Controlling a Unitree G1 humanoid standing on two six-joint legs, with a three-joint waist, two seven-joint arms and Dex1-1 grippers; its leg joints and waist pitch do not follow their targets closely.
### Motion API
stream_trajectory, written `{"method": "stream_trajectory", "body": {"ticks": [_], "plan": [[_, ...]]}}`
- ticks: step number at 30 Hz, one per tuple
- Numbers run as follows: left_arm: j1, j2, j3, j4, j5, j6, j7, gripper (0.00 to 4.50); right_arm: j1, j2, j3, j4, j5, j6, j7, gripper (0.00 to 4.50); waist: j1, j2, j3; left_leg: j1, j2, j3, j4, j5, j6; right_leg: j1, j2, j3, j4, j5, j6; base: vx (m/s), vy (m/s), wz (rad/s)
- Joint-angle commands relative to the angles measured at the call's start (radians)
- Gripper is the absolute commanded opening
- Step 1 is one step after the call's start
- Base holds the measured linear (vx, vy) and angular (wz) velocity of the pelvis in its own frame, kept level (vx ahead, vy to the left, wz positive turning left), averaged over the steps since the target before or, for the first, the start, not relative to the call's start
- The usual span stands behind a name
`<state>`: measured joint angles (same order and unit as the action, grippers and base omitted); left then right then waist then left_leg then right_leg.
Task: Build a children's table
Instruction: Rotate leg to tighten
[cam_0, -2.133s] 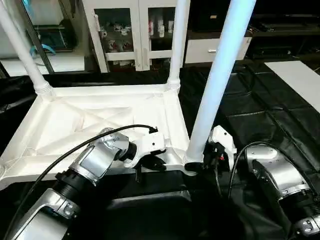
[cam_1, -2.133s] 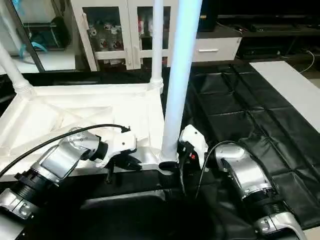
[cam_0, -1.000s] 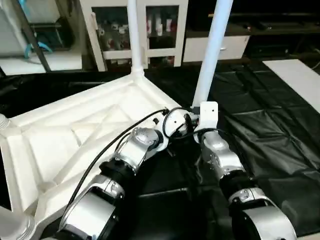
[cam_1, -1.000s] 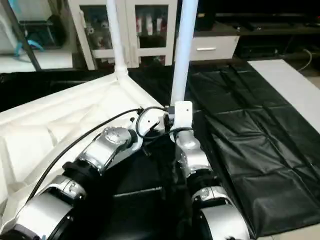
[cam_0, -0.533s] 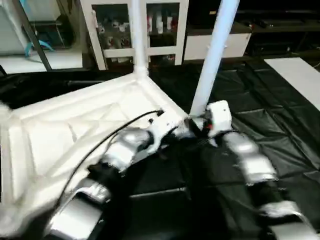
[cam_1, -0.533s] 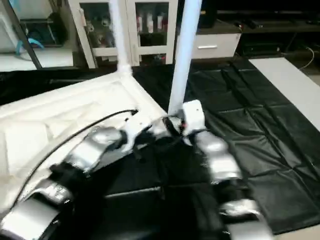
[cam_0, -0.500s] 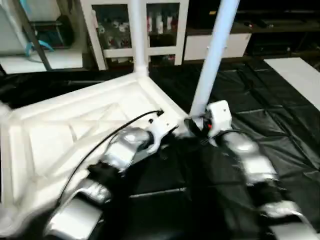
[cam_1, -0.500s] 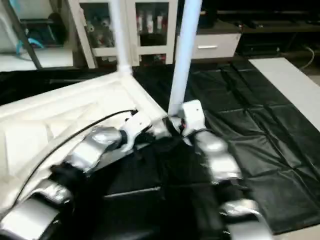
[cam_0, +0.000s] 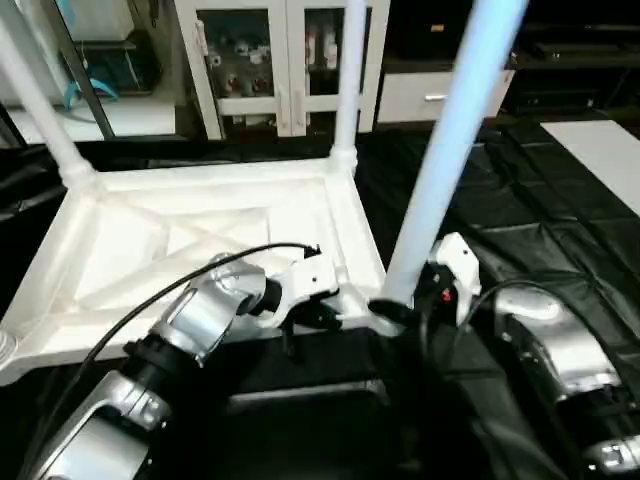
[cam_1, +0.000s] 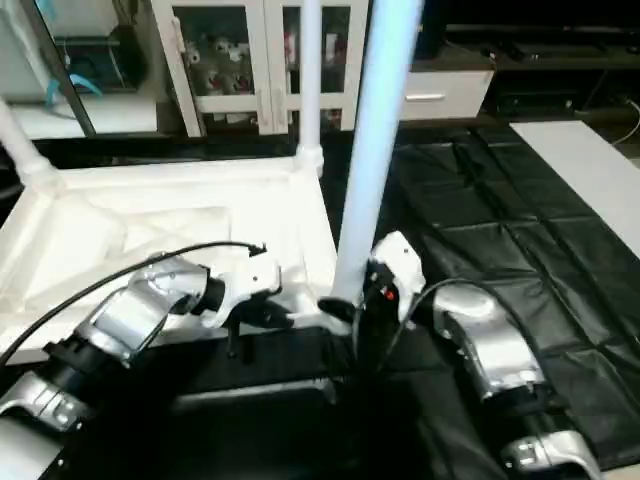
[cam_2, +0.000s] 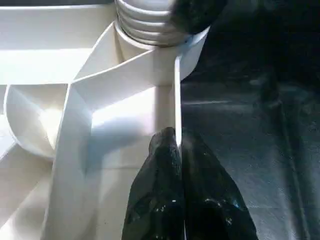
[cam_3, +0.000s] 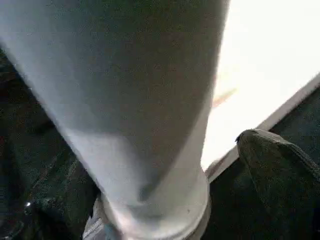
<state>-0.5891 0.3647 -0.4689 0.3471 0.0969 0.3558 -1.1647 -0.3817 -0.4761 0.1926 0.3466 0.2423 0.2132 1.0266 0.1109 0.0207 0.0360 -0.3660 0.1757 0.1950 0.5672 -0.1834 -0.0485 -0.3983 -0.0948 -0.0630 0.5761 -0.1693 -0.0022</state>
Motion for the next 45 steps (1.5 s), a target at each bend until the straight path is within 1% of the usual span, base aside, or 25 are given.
{"method": "stream_trajectory", "body": {"ticks": [1, 2, 3, 7, 8, 9, 12, 15, 16, 19, 20, 25, 31, 32, 33, 35, 36, 37, 38, 39, 40, 41, 43, 44, 45], "plan": [[0.059, 0.024, -0.100, 0.024, 0.036, 0.054, -0.064, 0.00, 0.003, -0.019, 0.041, -0.020, -0.022, 0.005, 0.062, 4.43, 0.003, -0.010, -0.052, 0.012, 0.059, -0.023, -0.066, -0.209, 0.061, 0.044, -0.061, 0.039, -0.053, -0.181, -0.232, 0.000, 0.000, 0.00], [0.061, 0.024, -0.100, 0.020, 0.036, 0.056, -0.064, 0.00, -0.001, -0.022, 0.048, -0.014, -0.031, 0.005, 0.066, 4.43, 0.003, -0.013, -0.051, 0.010, 0.059, -0.022, -0.065, -0.205, 0.063, 0.044, -0.061, 0.039, -0.053, -0.182, -0.235, 0.000, 0.000, 0.00], [0.061, 0.024, -0.100, 0.017, 0.035, 0.058, -0.064, 0.00, -0.002, -0.024, 0.051, -0.012, -0.034, 0.003, 0.070, 4.43, 0.004, -0.011, -0.051, 0.012, 0.059, -0.022, -0.066, -0.211, 0.061, 0.042, -0.061, 0.039, -0.054, -0.197, -0.234, 0.000, 0.000, 0.00], [0.065, 0.026, -0.098, 0.004, 0.035, 0.069, -0.062, 0.00, -0.014, -0.029, 0.058, 0.008, -0.047, -0.002, 0.076, 4.18, 0.003, -0.013, -0.050, 0.013, 0.059, -0.023, -0.067, -0.228, 0.049, 0.042, -0.062, 0.040, -0.057, -0.231, -0.227, 0.000, 0.000, 0.00], [0.065, 0.026, -0.097, 0.003, 0.035, 0.070, -0.061, 0.00, -0.021, -0.027, 0.056, 0.018, -0.051, -0.005, 0.071, 4.00, 0.002, -0.012, -0.052, 0.014, 0.058, -0.023, -0.066, -0.226, 0.048, 0.042, -0.061, 0.040, -0.056, -0.224, -0.226, 0.000, 0.000, 0.00], [0.065, 0.026, -0.097, 0.003, 0.035, 0.070, -0.061, 0.00, -0.022, -0.027, 0.056, 0.019, -0.051, -0.005, 0.071, 4.00, 0.002, -0.012, -0.052, 0.014, 0.058, -0.023, -0.066, -0.223, 0.047, 0.042, -0.061, 0.040, -0.055, -0.217, -0.227, 0.000, 0.000, 0.00], [0.067, 0.033, -0.095, 0.001, 0.035, 0.073, -0.064, 0.00, -0.036, -0.022, 0.053, 0.022, -0.052, 0.001, 0.074, 3.73, 0.002, -0.010, -0.054, 0.013, 0.056, -0.022, -0.063, -0.206, 0.055, 0.044, -0.060, 0.040, -0.052, -0.185, -0.234, 0.000, 0.000, 0.00], [0.068, 0.033, -0.097, 0.003, 0.036, 0.074, -0.063, 0.00, -0.037, -0.022, 0.051, 0.028, -0.050, -0.001, 0.082, 3.51, 0.002, -0.011, -0.055, 0.013, 0.057, -0.022, -0.061, -0.201, 0.060, 0.044, -0.059, 0.039, -0.051, -0.178, -0.239, 0.000, 0.000, 0.00], [0.068, 0.034, -0.097, 0.004, 0.036, 0.073, -0.062, 0.00, -0.035, -0.021, 0.051, 0.030, -0.050, -0.003, 0.083, 3.42, 0.002, -0.008, -0.055, 0.013, 0.056, -0.022, -0.061, -0.202, 0.060, 0.045, -0.059, 0.039, -0.050, -0.177, -0.239, 0.000, 0.000, 0.00], [0.070, 0.033, -0.099, 0.001, 0.037, 0.078, -0.062, 0.00, -0.033, -0.017, 0.053, 0.032, -0.053, -0.007, 0.082, 3.30, 0.002, -0.008, -0.055, 0.013, 0.057, -0.022, -0.061, -0.203, 0.059, 0.045, -0.059, 0.038, -0.050, -0.173, -0.242, 0.000, 0.000, 0.00], [0.070, 0.032, -0.099, -0.001, 0.036, 0.080, -0.062, 0.00, -0.031, -0.015, 0.054, 0.032, -0.054, -0.007, 0.083, 3.11, 0.002, -0.007, -0.056, 0.013, 0.056, -0.022, -0.060, -0.204, 0.059, 0.045, -0.059, 0.038, -0.050, -0.170, -0.244, 0.000, 0.000, 0.00], [0.067, 0.033, -0.102, -0.002, 0.037, 0.085, -0.067, 0.00, -0.028, -0.005, 0.053, 0.039, -0.053, -0.006, 0.092, 2.78, 0.002, -0.007, -0.056, 0.012, 0.056, -0.023, -0.060, -0.206, 0.059, 0.047, -0.059, 0.037, -0.049, -0.171, -0.245, 0.000, 0.000, 0.00], [0.073, 0.040, -0.101, -0.013, 0.038, 0.092, -0.071, 0.00, -0.024, 0.011, 0.053, 0.049, -0.057, 0.001, 0.076, 2.73, 0.001, -0.008, -0.058, 0.012, 0.056, -0.023, -0.059, -0.196, 0.061, 0.047, -0.059, 0.037, -0.048, -0.158, -0.248, 0.000, 0.000, 0.00], [0.075, 0.040, -0.099, -0.016, 0.037, 0.095, -0.069, 0.00, -0.023, 0.023, 0.044, 0.053, -0.056, -0.001, 0.055, 2.73, 0.001, -0.005, -0.058, 0.012, 0.056, -0.023, -0.059, -0.196, 0.060, 0.047, -0.059, 0.037, -0.047, -0.155, -0.250, 0.000, 0.000, 0.00], [0.076, 0.040, -0.099, -0.016, 0.037, 0.096, -0.069, 0.00, -0.024, 0.024, 0.043, 0.053, -0.056, -0.001, 0.054, 2.73, -0.001, -0.006, -0.057, 0.012, 0.056, -0.023, -0.060, -0.199, 0.059, 0.047, -0.058, 0.037, -0.048, -0.157, -0.250, 0.000, 0.000, 0.00], [0.080, 0.025, -0.085, -0.002, 0.031, 0.098, -0.045, 0.00, -0.041, 0.077, 0.004, 0.097, -0.057, -0.015, -0.044, 2.72, -0.009, -0.006, -0.053, 0.010, 0.054, -0.025, -0.064, -0.234, 0.049, 0.047, -0.059, 0.036, -0.053, -0.206, -0.242, 0.000, 0.000, 0.00], [0.080, 0.023, -0.084, 0.000, 0.031, 0.097, -0.043, 0.00, -0.043, 0.081, 0.001, 0.101, -0.057, -0.015, -0.052, 2.72, -0.012, -0.005, -0.051, 0.011, 0.054, -0.025, -0.067, -0.255, 0.043, 0.045, -0.059, 0.036, -0.057, -0.239, -0.236, 0.000, 0.000, 0.00], [0.075, 0.007, -0.073, 0.017, 0.032, 0.097, -0.016, 0.00, -0.056, 0.108, -0.020, 0.124, -0.056, -0.012, -0.110, 2.72, -0.021, -0.005, -0.044, 0.013, 0.053, -0.027, -0.071, -0.310, 0.026, 0.043, -0.061, 0.035, -0.069, -0.335, -0.215, 0.000, 0.000, 0.00], [0.073, 0.003, -0.070, 0.022, 0.032, 0.097, -0.009, 0.00, -0.060, 0.115, -0.025, 0.131, -0.056, -0.011, -0.126, 2.72, -0.029, -0.004, -0.036, 0.018, 0.051, -0.032, -0.076, -0.378, 0.004, 0.040, -0.063, 0.032, -0.080, -0.458, -0.181, 0.000, 0.000, 0.00], [0.065, -0.012, -0.058, 0.037, 0.031, 0.096, 0.013, 0.00, -0.069, 0.136, -0.041, 0.143, -0.051, -0.004, -0.164, 2.72, -0.033, -0.005, -0.033, 0.021, 0.050, -0.036, -0.078, -0.410, -0.007, 0.039, -0.063, 0.029, -0.086, -0.520, -0.159, 0.000, 0.000, 0.00], [0.065, -0.012, -0.058, 0.037, 0.031, 0.096, 0.013, 0.00, -0.069, 0.137, -0.041, 0.143, -0.051, -0.004, -0.165, 2.72, -0.037, -0.004, -0.033, 0.031, 0.048, -0.042, -0.077, -0.457, -0.022, 0.034, -0.066, 0.025, -0.097, -0.614, -0.120, -0.050, 0.004, -0.10], [0.060, -0.023, -0.049, 0.049, 0.030, 0.094, 0.031, 0.00, -0.073, 0.148, -0.047, 0.149, -0.050, -0.002, -0.186, 2.72, -0.041, -0.002, -0.035, 0.033, 0.047, -0.047, -0.077, -0.468, -0.028, 0.032, -0.067, 0.026, -0.103, -0.632, -0.102, -0.050, 0.004, -0.10], [0.027, -0.096, 0.000, 0.124, 0.025, 0.098, 0.142, 0.00, -0.090, 0.215, -0.058, 0.187, -0.073, -0.006, -0.307, 2.72, -0.046, -0.002, -0.034, 0.037, 0.045, -0.050, -0.077, -0.489, -0.031, 0.026, -0.062, 0.023, -0.106, -0.624, -0.097, 0.000, 0.000, 0.00], [0.021, -0.110, 0.009, 0.140, 0.024, 0.098, 0.165, 0.00, -0.092, 0.228, -0.054, 0.193, -0.082, -0.006, -0.327, 2.72, -0.053, -0.002, -0.033, 0.041, 0.042, -0.051, -0.075, -0.508, -0.034, 0.021, -0.060, 0.018, -0.110, -0.635, -0.095, -0.075, 0.017, -0.02], [0.018, -0.117, 0.013, 0.148, 0.025, 0.098, 0.174, 0.00, -0.093, 0.236, -0.052, 0.198, -0.090, -0.009, -0.335, 2.72, -0.054, -0.002, -0.033, 0.038, 0.041, -0.055, -0.077, -0.519, -0.032, 0.025, -0.061, 0.014, -0.112, -0.647, -0.085, -0.052, 0.014, -0.02]]}}
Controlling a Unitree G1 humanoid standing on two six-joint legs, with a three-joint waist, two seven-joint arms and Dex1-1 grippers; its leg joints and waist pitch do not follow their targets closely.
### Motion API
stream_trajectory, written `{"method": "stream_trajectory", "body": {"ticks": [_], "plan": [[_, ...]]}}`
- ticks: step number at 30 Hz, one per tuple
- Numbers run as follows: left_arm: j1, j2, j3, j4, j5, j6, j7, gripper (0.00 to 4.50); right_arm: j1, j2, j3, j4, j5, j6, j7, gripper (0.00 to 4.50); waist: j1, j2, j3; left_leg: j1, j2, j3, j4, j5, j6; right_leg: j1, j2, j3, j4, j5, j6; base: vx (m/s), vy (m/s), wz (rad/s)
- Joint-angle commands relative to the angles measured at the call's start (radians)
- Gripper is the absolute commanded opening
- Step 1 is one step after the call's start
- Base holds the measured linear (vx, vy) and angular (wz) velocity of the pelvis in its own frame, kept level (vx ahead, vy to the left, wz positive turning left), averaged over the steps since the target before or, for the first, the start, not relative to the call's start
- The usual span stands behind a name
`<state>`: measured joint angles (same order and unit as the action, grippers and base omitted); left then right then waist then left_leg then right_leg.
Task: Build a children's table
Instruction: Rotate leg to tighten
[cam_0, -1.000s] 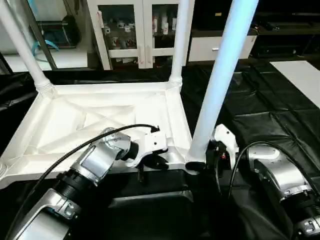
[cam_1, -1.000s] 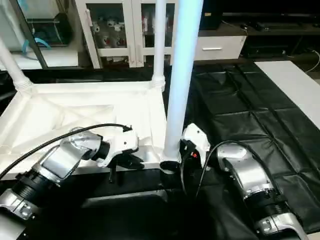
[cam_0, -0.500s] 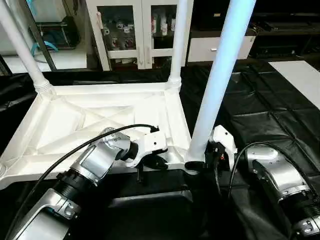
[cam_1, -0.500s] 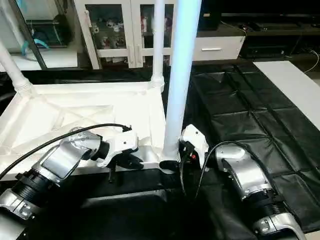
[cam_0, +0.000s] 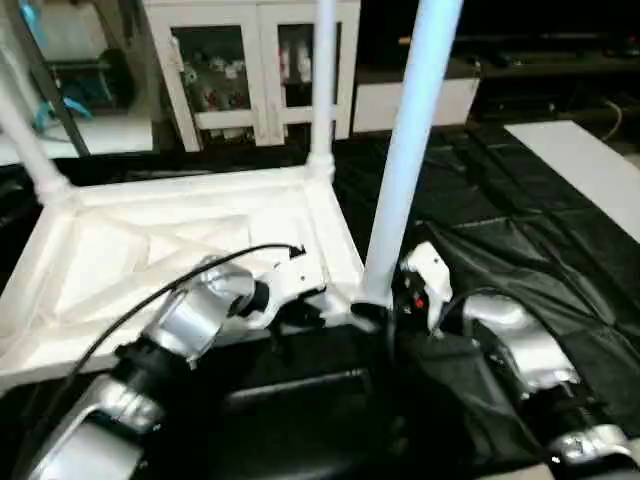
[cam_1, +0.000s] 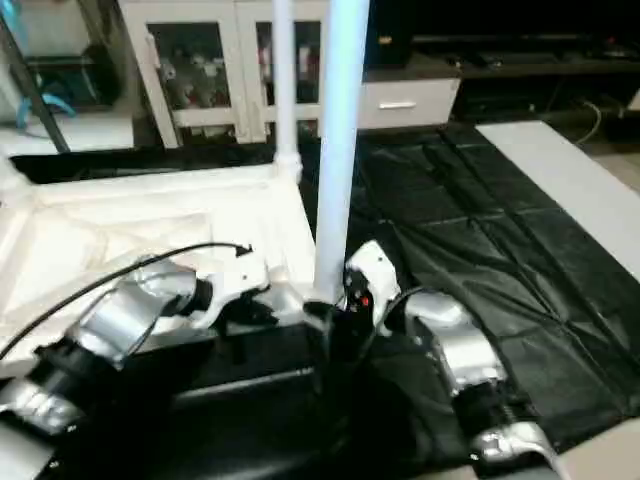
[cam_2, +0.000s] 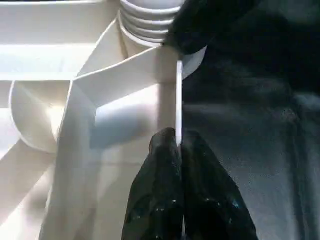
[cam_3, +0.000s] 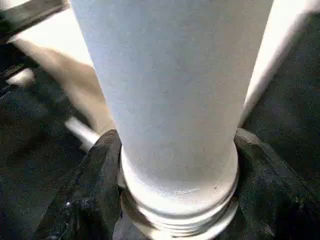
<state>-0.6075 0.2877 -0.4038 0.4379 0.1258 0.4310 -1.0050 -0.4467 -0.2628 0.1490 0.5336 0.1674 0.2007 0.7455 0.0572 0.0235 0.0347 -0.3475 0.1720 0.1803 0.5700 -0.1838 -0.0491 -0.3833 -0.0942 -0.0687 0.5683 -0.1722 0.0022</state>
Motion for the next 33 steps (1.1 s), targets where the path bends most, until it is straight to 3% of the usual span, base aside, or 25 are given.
{"method": "stream_trajectory", "body": {"ticks": [1, 4, 6, 7, 9, 10, 12, 13, 14, 15, 16, 17, 18, 19, 20, 21, 22, 23, 24, 25, 27, 28, 29, 31, 33], "plan": [[0.028, -0.055, -0.044, 0.075, 0.000, 0.028, 0.041, 0.00, -0.035, 0.045, -0.009, 0.025, -0.026, 0.009, -0.095, 2.72, -0.003, -0.006, -0.032, 0.017, 0.046, -0.041, -0.081, -0.520, -0.029, 0.010, -0.063, 0.020, -0.105, -0.645, -0.087, 0.000, 0.000, 0.00], [-0.007, -0.123, 0.007, 0.156, 0.005, 0.022, 0.172, 0.00, -0.071, 0.121, -0.023, 0.103, -0.063, 0.004, -0.272, 2.72, -0.010, -0.003, -0.032, 0.013, 0.046, -0.050, -0.087, -0.549, -0.035, 0.014, -0.063, 0.010, -0.109, -0.634, -0.076, 0.000, 0.000, 0.00], [-0.014, -0.136, 0.019, 0.173, 0.005, 0.021, 0.199, 0.00, -0.080, 0.134, -0.030, 0.120, -0.067, 0.003, -0.312, 2.71, -0.017, -0.003, -0.030, 0.020, 0.043, -0.051, -0.085, -0.585, -0.037, 0.008, -0.062, 0.002, -0.117, -0.651, -0.067, 0.000, 0.000, 0.00], [-0.029, -0.159, 0.042, 0.205, 0.004, 0.007, 0.258, 0.00, -0.096, 0.155, -0.039, 0.151, -0.079, -0.001, -0.389, 2.71, -0.019, -0.001, -0.027, 0.032, 0.042, -0.050, -0.082, -0.610, -0.036, -0.001, -0.061, -0.005, -0.128, -0.659, -0.061, 0.000, 0.000, 0.00], [-0.070, -0.211, 0.094, 0.295, 0.011, -0.050, 0.407, 0.00, -0.140, 0.217, -0.093, 0.238, -0.080, -0.002, -0.564, 2.70, -0.028, 0.009, -0.025, 0.046, 0.042, -0.052, -0.081, -0.658, -0.033, -0.001, -0.052, -0.033, -0.142, -0.644, -0.048, 0.000, 0.000, 0.00], [-0.077, -0.221, 0.106, 0.310, 0.009, -0.059, 0.434, 0.00, -0.149, 0.228, -0.111, 0.255, -0.079, -0.006, -0.614, 2.70, -0.032, 0.015, -0.024, 0.043, 0.052, -0.059, -0.097, -0.719, -0.038, 0.015, -0.045, -0.050, -0.137, -0.595, -0.036, 0.000, 0.000, 0.00], [-0.096, -0.246, 0.129, 0.349, 0.009, -0.086, 0.499, 0.00, -0.175, 0.256, -0.147, 0.303, -0.084, -0.013, -0.730, 2.70, -0.021, 0.025, -0.024, 0.012, 0.082, -0.055, -0.155, -0.825, -0.057, 0.051, -0.040, -0.031, -0.057, -0.412, -0.068, -0.020, 0.028, -0.01], [-0.103, -0.256, 0.138, 0.366, 0.009, -0.098, 0.525, 0.00, -0.186, 0.263, -0.150, 0.321, -0.093, -0.016, -0.757, 2.70, -0.020, 0.016, -0.024, 0.016, 0.078, -0.046, -0.158, -0.828, -0.060, 0.045, -0.038, -0.026, -0.058, -0.405, -0.076, 0.000, 0.000, 0.00], [-0.108, -0.262, 0.141, 0.377, 0.013, -0.107, 0.540, 0.00, -0.194, 0.269, -0.153, 0.329, -0.101, -0.019, -0.782, 2.70, -0.018, 0.003, -0.024, 0.049, 0.050, -0.031, -0.119, -0.779, -0.057, 0.005, -0.056, -0.021, -0.104, -0.515, -0.078, 0.000, 0.000, 0.00], [-0.109, -0.262, 0.140, 0.382, 0.018, -0.113, 0.549, 0.00, -0.198, 0.271, -0.154, 0.332, -0.107, -0.023, -0.796, 2.70, -0.018, -0.005, -0.021, 0.073, 0.032, -0.026, -0.087, -0.733, -0.046, -0.021, -0.070, -0.031, -0.142, -0.621, -0.063, 0.000, 0.000, 0.00], [-0.112, -0.263, 0.141, 0.388, 0.021, -0.119, 0.552, 0.00, -0.202, 0.272, -0.153, 0.334, -0.110, -0.032, -0.805, 2.70, -0.019, -0.012, -0.016, 0.080, 0.011, -0.025, -0.044, -0.602, -0.011, -0.022, -0.090, -0.057, -0.186, -0.778, -0.011, 0.000, 0.000, 0.00], [-0.112, -0.263, 0.142, 0.388, 0.020, -0.118, 0.550, 0.00, -0.202, 0.272, -0.154, 0.332, -0.110, -0.036, -0.805, 2.70, -0.020, -0.007, -0.015, 0.068, 0.013, -0.030, -0.044, -0.565, -0.002, -0.005, -0.093, -0.070, -0.191, -0.795, 0.011, 0.000, 0.000, 0.00], [-0.113, -0.263, 0.143, 0.390, 0.020, -0.119, 0.551, 0.00, -0.203, 0.272, -0.154, 0.333, -0.110, -0.037, -0.806, 2.70, -0.028, 0.005, -0.015, 0.027, 0.033, -0.045, -0.071, -0.577, -0.003, 0.037, -0.083, -0.092, -0.174, -0.750, 0.052, 0.069, 0.022, -0.17], [-0.121, -0.264, 0.148, 0.409, 0.021, -0.132, 0.549, 0.00, -0.208, 0.274, -0.152, 0.336, -0.113, -0.059, -0.795, 2.70, -0.021, 0.034, -0.019, 0.005, 0.074, -0.063, -0.121, -0.694, -0.030, 0.064, -0.070, -0.063, -0.105, -0.574, 0.021, 0.069, 0.033, -0.10], [-0.125, -0.262, 0.147, 0.420, 0.021, -0.141, 0.544, 0.00, -0.208, 0.277, -0.152, 0.331, -0.113, -0.072, -0.785, 2.70, -0.013, 0.040, -0.023, 0.007, 0.092, -0.062, -0.157, -0.803, -0.062, 0.060, -0.051, -0.035, -0.048, -0.364, -0.040, 0.069, 0.033, -0.10], [-0.127, -0.259, 0.145, 0.428, 0.023, -0.148, 0.540, 0.00, -0.205, 0.275, -0.145, 0.323, -0.119, -0.082, -0.776, 2.70, -0.015, 0.027, -0.021, 0.020, 0.080, -0.053, -0.154, -0.819, -0.071, 0.040, -0.050, -0.030, -0.062, -0.343, -0.064, 0.000, 0.000, 0.00], [-0.127, -0.256, 0.143, 0.430, 0.025, -0.153, 0.539, 0.00, -0.200, 0.269, -0.130, 0.311, -0.128, -0.091, -0.753, 2.70, -0.014, -0.003, -0.023, 0.049, 0.040, -0.037, -0.104, -0.738, -0.060, -0.001, -0.075, -0.021, -0.113, -0.505, -0.078, 0.028, -0.015, 0.18], [-0.127, -0.254, 0.143, 0.432, 0.027, -0.155, 0.539, 0.00, -0.197, 0.265, -0.121, 0.304, -0.135, -0.095, -0.741, 2.70, -0.008, -0.012, -0.021, 0.058, 0.025, -0.030, -0.079, -0.667, -0.039, -0.016, -0.088, -0.022, -0.138, -0.609, -0.069, 0.028, -0.015, 0.18], [-0.127, -0.250, 0.138, 0.437, 0.029, -0.160, 0.528, 0.00, -0.186, 0.259, -0.119, 0.284, -0.138, -0.099, -0.736, 3.26, -0.001, -0.013, -0.024, 0.030, 0.023, -0.036, -0.072, -0.515, 0.008, 0.009, -0.110, -0.013, -0.136, -0.690, -0.056, 0.000, 0.000, 0.00], [-0.126, -0.245, 0.133, 0.437, 0.030, -0.162, 0.518, 0.00, -0.175, 0.249, -0.111, 0.261, -0.143, -0.099, -0.716, 3.26, 0.010, -0.002, -0.033, -0.007, 0.041, -0.044, -0.090, -0.400, 0.024, 0.037, -0.108, -0.001, -0.118, -0.600, -0.059, 0.000, 0.000, 0.00], [-0.122, -0.230, 0.118, 0.432, 0.038, -0.166, 0.492, 0.00, -0.152, 0.232, -0.110, 0.204, -0.138, -0.091, -0.701, 3.56, 0.017, 0.008, -0.033, 0.001, 0.050, -0.038, -0.097, -0.393, 0.005, 0.021, -0.085, 0.001, -0.105, -0.457, -0.087, 0.000, 0.000, 0.00], [-0.117, -0.220, 0.115, 0.422, 0.039, -0.165, 0.479, 0.00, -0.139, 0.216, -0.107, 0.165, -0.131, -0.077, -0.674, 3.64, 0.013, 0.003, -0.033, 0.000, 0.049, -0.036, -0.099, -0.404, -0.002, 0.024, -0.080, 0.004, -0.095, -0.389, -0.114, 0.000, 0.000, 0.00], [-0.116, -0.218, 0.116, 0.420, 0.039, -0.164, 0.477, 0.00, -0.137, 0.212, -0.105, 0.156, -0.129, -0.073, -0.666, 3.64, 0.012, 0.004, -0.032, -0.008, 0.049, -0.037, -0.102, -0.409, -0.001, 0.032, -0.079, 0.003, -0.090, -0.370, -0.125, 0.000, 0.000, 0.00], [-0.113, -0.211, 0.116, 0.413, 0.036, -0.163, 0.464, 0.00, -0.129, 0.191, -0.094, 0.122, -0.123, -0.052, -0.614, 3.77, 0.011, 0.005, -0.034, -0.004, 0.049, -0.035, -0.100, -0.418, 0.001, 0.031, -0.079, 0.004, -0.090, -0.368, -0.133, 0.000, 0.000, 0.00], [-0.095, -0.184, 0.103, 0.389, 0.032, -0.172, 0.398, 0.00, -0.108, 0.103, -0.065, 0.019, -0.086, 0.025, -0.429, 3.99, 0.016, 0.001, -0.036, -0.003, 0.050, -0.032, -0.096, -0.404, 0.020, 0.036, -0.079, 0.007, -0.089, -0.350, -0.136, 0.000, 0.000, 0.00]]}}
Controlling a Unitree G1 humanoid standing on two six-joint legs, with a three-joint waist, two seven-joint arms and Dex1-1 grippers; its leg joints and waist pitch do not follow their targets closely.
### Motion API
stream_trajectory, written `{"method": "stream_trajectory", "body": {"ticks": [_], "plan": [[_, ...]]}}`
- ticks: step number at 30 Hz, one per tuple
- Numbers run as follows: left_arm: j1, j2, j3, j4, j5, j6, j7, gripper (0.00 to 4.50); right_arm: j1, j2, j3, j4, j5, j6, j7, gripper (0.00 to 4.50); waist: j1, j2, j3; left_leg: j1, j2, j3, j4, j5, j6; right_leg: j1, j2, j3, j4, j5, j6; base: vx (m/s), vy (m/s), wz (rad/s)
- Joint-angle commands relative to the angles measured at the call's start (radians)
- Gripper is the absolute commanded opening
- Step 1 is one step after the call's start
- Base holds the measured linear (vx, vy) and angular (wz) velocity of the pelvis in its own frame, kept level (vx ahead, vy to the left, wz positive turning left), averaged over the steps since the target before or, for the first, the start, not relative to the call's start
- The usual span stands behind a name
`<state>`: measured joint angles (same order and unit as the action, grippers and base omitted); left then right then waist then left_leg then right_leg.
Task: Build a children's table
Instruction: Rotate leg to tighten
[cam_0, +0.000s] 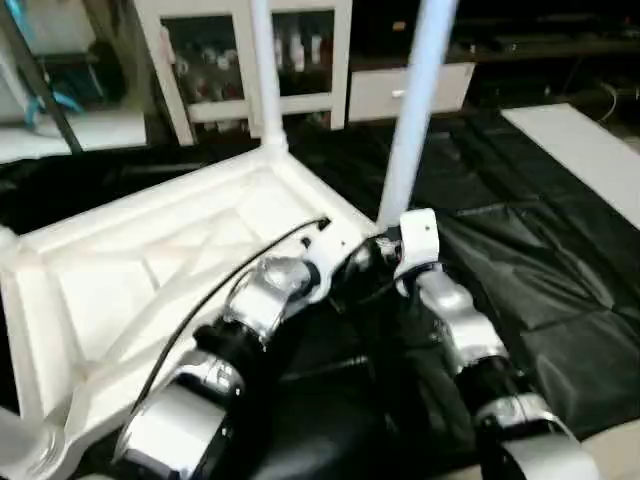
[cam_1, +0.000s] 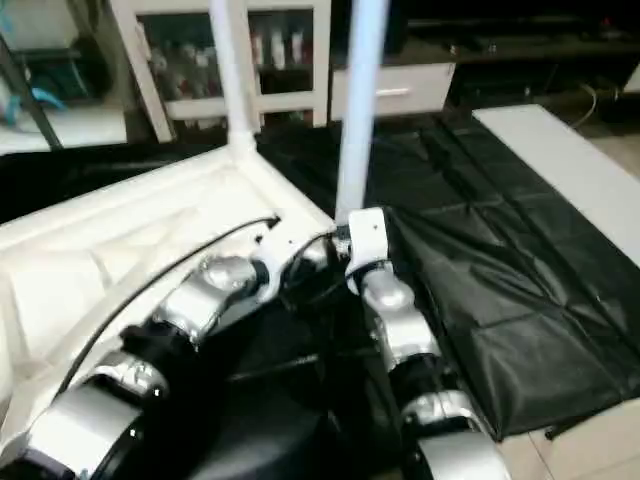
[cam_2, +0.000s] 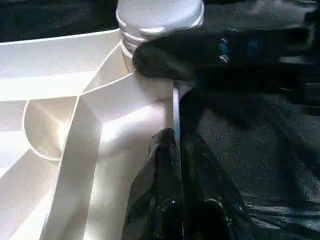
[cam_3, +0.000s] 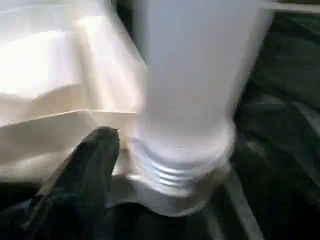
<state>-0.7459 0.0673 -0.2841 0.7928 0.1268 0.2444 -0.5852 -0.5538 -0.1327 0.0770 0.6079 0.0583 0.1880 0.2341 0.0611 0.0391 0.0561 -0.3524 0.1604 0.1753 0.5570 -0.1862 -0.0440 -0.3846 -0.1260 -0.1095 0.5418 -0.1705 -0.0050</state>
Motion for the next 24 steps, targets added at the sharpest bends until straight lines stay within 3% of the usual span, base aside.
{"method": "stream_trajectory", "body": {"ticks": [1, 3, 4, 5, 7, 8, 11, 14, 16, 18, 19, 21, 24], "plan": [[0.047, 0.041, -0.018, 0.029, 0.029, 0.019, -0.034, 0.00, 0.003, -0.043, 0.012, -0.069, 0.029, 0.047, 0.115, 4.08, 0.012, -0.016, -0.058, 0.000, 0.063, -0.026, -0.082, -0.379, 0.026, 0.038, -0.048, 0.050, -0.060, -0.335, -0.137, 0.000, 0.000, 0.00], [0.077, 0.079, -0.046, -0.019, 0.018, 0.021, -0.143, 0.00, 0.027, -0.155, 0.046, -0.140, 0.044, 0.086, 0.297, 4.23, 0.012, -0.014, -0.058, -0.001, 0.061, -0.022, -0.078, -0.363, 0.040, 0.039, -0.047, 0.050, -0.061, -0.345, -0.145, 0.000, 0.000, 0.00], [0.080, 0.084, -0.051, -0.027, 0.016, 0.025, -0.157, 0.00, 0.031, -0.168, 0.049, -0.147, 0.044, 0.086, 0.314, 4.23, 0.014, -0.017, -0.061, -0.003, 0.063, -0.021, -0.074, -0.338, 0.050, 0.041, -0.048, 0.053, -0.058, -0.331, -0.153, 0.000, 0.000, 0.00], [0.090, 0.098, -0.064, -0.048, 0.014, 0.029, -0.196, 0.00, 0.039, -0.196, 0.052, -0.166, 0.053, 0.090, 0.358, 4.45, 0.016, -0.016, -0.062, -0.003, 0.064, -0.018, -0.071, -0.307, 0.056, 0.039, -0.049, 0.056, -0.055, -0.311, -0.171, 0.000, 0.000, 0.00], [0.116, 0.136, -0.103, -0.113, 0.002, 0.061, -0.303, 0.00, 0.068, -0.262, 0.047, -0.218, 0.094, 0.090, 0.467, 4.45, 0.020, -0.019, -0.062, 0.001, 0.065, -0.013, -0.064, -0.285, 0.065, 0.034, -0.049, 0.060, -0.050, -0.286, -0.200, 0.062, -0.042, 0.05], [0.123, 0.148, -0.117, -0.131, -0.001, 0.063, -0.335, 0.00, 0.078, -0.281, 0.047, -0.231, 0.105, 0.083, 0.503, 4.45, 0.020, -0.020, -0.066, -0.008, 0.064, -0.015, -0.061, -0.245, 0.076, 0.042, -0.049, 0.060, -0.039, -0.246, -0.215, 0.068, -0.044, 0.05], [0.138, 0.170, -0.145, -0.163, -0.003, 0.063, -0.396, 0.00, 0.102, -0.318, 0.053, -0.254, 0.113, 0.048, 0.571, 4.45, 0.036, -0.016, -0.075, -0.010, 0.066, -0.010, -0.047, -0.116, 0.112, 0.044, -0.044, 0.059, -0.016, -0.084, -0.256, 0.057, -0.033, -0.02], [0.155, 0.196, -0.174, -0.216, -0.009, 0.060, -0.471, 0.00, 0.127, -0.342, 0.056, -0.305, 0.156, 0.066, 0.658, 4.45, 0.047, -0.022, -0.078, -0.010, 0.066, -0.008, -0.037, -0.070, 0.139, 0.044, -0.041, 0.060, -0.003, -0.018, -0.279, 0.000, 0.000, 0.00], [0.169, 0.213, -0.192, -0.274, -0.031, 0.079, -0.533, 0.00, 0.138, -0.370, 0.078, -0.329, 0.162, 0.069, 0.724, 4.45, 0.055, -0.018, -0.074, -0.009, 0.070, -0.008, -0.038, -0.094, 0.140, 0.040, -0.041, 0.059, -0.005, -0.060, -0.276, 0.000, 0.000, 0.00], [0.181, 0.227, -0.205, -0.325, -0.047, 0.111, -0.582, 0.00, 0.142, -0.392, 0.099, -0.348, 0.168, 0.081, 0.784, 4.45, 0.060, -0.015, -0.071, -0.004, 0.072, -0.007, -0.042, -0.138, 0.117, 0.038, -0.040, 0.059, -0.010, -0.132, -0.265, 0.000, 0.000, 0.00], [0.185, 0.233, -0.214, -0.340, -0.049, 0.121, -0.599, 0.00, 0.145, -0.400, 0.107, -0.360, 0.176, 0.091, 0.812, 4.45, 0.062, -0.026, -0.068, -0.003, 0.074, -0.007, -0.046, -0.166, 0.104, 0.038, -0.039, 0.060, -0.016, -0.175, -0.255, 0.000, 0.000, 0.00], [0.189, 0.241, -0.225, -0.352, -0.043, 0.125, -0.612, 0.00, 0.146, -0.407, 0.118, -0.368, 0.181, 0.107, 0.840, 4.45, 0.064, -0.020, -0.064, 0.002, 0.074, -0.007, -0.051, -0.214, 0.083, 0.033, -0.040, 0.063, -0.024, -0.249, -0.236, 0.000, 0.000, 0.00], [0.195, 0.248, -0.230, -0.363, -0.037, 0.129, -0.617, 0.00, 0.137, -0.405, 0.140, -0.347, 0.155, 0.103, 0.850, 4.45, 0.061, -0.022, -0.062, 0.005, 0.072, -0.009, -0.056, -0.254, 0.048, 0.032, -0.041, 0.066, -0.032, -0.315, -0.207, 0.000, 0.000, 0.00]]}}
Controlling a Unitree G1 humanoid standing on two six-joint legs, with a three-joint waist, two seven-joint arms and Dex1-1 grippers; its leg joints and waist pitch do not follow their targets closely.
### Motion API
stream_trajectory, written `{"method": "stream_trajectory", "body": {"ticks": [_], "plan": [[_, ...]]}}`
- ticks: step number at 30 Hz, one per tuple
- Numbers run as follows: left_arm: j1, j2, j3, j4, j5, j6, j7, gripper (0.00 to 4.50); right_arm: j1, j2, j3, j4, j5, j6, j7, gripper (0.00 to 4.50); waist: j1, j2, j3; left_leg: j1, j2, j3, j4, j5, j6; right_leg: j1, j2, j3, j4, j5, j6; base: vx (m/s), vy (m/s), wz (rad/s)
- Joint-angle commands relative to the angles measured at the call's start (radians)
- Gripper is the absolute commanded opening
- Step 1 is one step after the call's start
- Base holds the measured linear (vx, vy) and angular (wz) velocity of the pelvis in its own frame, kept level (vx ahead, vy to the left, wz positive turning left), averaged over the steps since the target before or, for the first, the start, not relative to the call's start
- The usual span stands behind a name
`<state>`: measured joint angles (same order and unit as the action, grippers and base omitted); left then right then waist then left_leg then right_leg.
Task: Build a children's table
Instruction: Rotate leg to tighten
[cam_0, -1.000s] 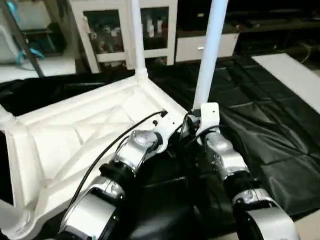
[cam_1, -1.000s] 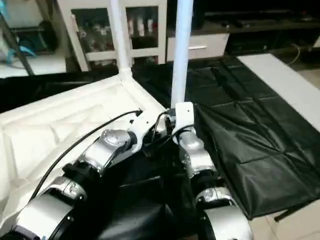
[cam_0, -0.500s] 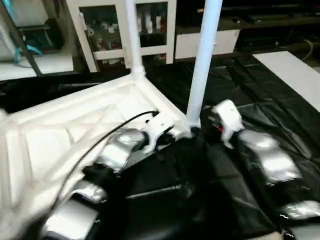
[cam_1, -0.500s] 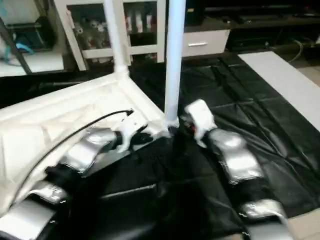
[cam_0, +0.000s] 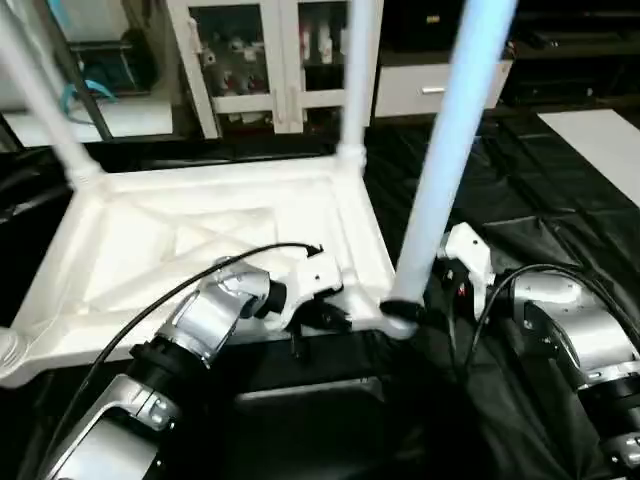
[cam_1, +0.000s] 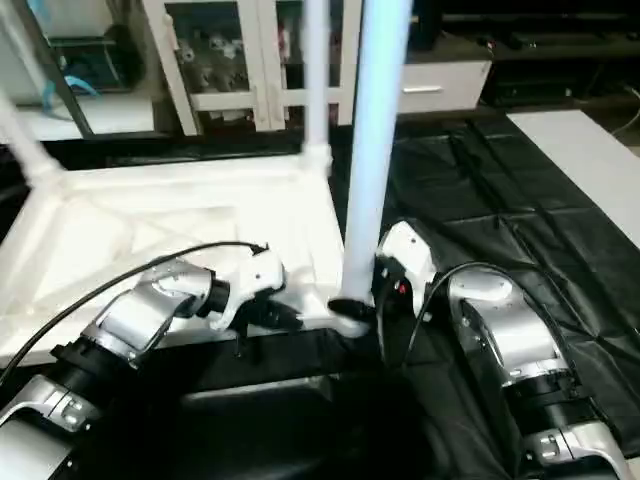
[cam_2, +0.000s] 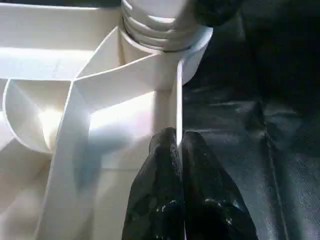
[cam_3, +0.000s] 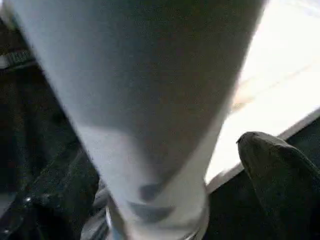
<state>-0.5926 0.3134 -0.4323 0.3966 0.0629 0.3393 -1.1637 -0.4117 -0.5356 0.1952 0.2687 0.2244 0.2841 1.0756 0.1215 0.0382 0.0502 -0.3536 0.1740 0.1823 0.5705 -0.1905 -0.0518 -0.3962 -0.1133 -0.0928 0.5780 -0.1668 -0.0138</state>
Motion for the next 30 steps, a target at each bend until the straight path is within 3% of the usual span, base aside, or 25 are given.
{"method": "stream_trajectory", "body": {"ticks": [1, 2, 5, 8, 12, 13, 27, 30], "plan": [[0.043, 0.004, -0.083, 0.028, 0.026, 0.038, -0.042, 0.00, -0.010, -0.001, 0.026, 0.001, -0.020, 0.001, 0.006, 4.45, 0.000, -0.021, -0.056, 0.006, 0.057, -0.016, -0.070, -0.249, 0.053, 0.044, -0.054, 0.049, -0.069, -0.325, -0.193, 0.000, 0.000, 0.00], [0.047, 0.007, -0.083, 0.016, 0.025, 0.045, -0.045, 0.00, -0.014, 0.001, 0.029, 0.007, -0.025, -0.003, 0.008, 4.45, -0.002, -0.025, -0.059, 0.004, 0.057, -0.018, -0.070, -0.231, 0.051, 0.046, -0.055, 0.050, -0.066, -0.321, -0.187, 0.000, 0.000, 0.00], [0.053, 0.013, -0.083, -0.001, 0.027, 0.059, -0.043, 0.00, -0.020, 0.001, 0.036, 0.013, -0.029, -0.002, 0.018, 4.45, -0.006, -0.025, -0.062, 0.001, 0.056, -0.018, -0.067, -0.199, 0.057, 0.048, -0.052, 0.049, -0.060, -0.268, -0.193, 0.000, 0.000, 0.00], [0.056, 0.015, -0.084, -0.006, 0.030, 0.067, -0.033, 0.00, -0.018, -0.007, 0.053, 0.019, -0.048, -0.006, 0.037, 4.45, -0.006, -0.029, -0.066, -0.001, 0.054, -0.016, -0.062, -0.159, 0.077, 0.050, -0.050, 0.048, -0.053, -0.196, -0.214, 0.000, 0.000, 0.00], [0.059, 0.012, -0.083, -0.009, 0.032, 0.070, -0.027, 0.00, -0.028, 0.007, 0.051, 0.058, -0.062, -0.015, 0.009, 4.45, -0.006, -0.030, -0.066, 0.000, 0.054, -0.015, -0.062, -0.170, 0.077, 0.050, -0.051, 0.047, -0.055, -0.216, -0.219, 0.000, 0.000, 0.00], [0.062, 0.012, -0.084, -0.014, 0.033, 0.074, -0.025, 0.00, -0.031, 0.011, 0.052, 0.070, -0.067, -0.018, 0.003, 4.18, -0.006, -0.028, -0.066, 0.000, 0.054, -0.016, -0.062, -0.176, 0.073, 0.050, -0.052, 0.047, -0.056, -0.224, -0.218, 0.000, 0.000, 0.00], [0.076, 0.022, -0.082, -0.031, 0.035, 0.085, -0.029, 0.00, -0.041, 0.053, 0.037, 0.125, -0.067, -0.034, -0.010, 3.16, -0.018, -0.034, -0.067, 0.000, 0.053, -0.017, -0.064, -0.204, 0.063, 0.052, -0.049, 0.046, -0.058, -0.244, -0.209, 0.000, 0.000, 0.00], [0.077, 0.021, -0.082, -0.032, 0.035, 0.087, -0.028, 0.00, -0.043, 0.059, 0.034, 0.131, -0.066, -0.036, -0.015, 2.82, -0.022, -0.028, -0.066, 0.001, 0.054, -0.018, -0.067, -0.223, 0.056, 0.051, -0.049, 0.046, -0.061, -0.262, -0.206, 0.000, 0.000, 0.00]]}}
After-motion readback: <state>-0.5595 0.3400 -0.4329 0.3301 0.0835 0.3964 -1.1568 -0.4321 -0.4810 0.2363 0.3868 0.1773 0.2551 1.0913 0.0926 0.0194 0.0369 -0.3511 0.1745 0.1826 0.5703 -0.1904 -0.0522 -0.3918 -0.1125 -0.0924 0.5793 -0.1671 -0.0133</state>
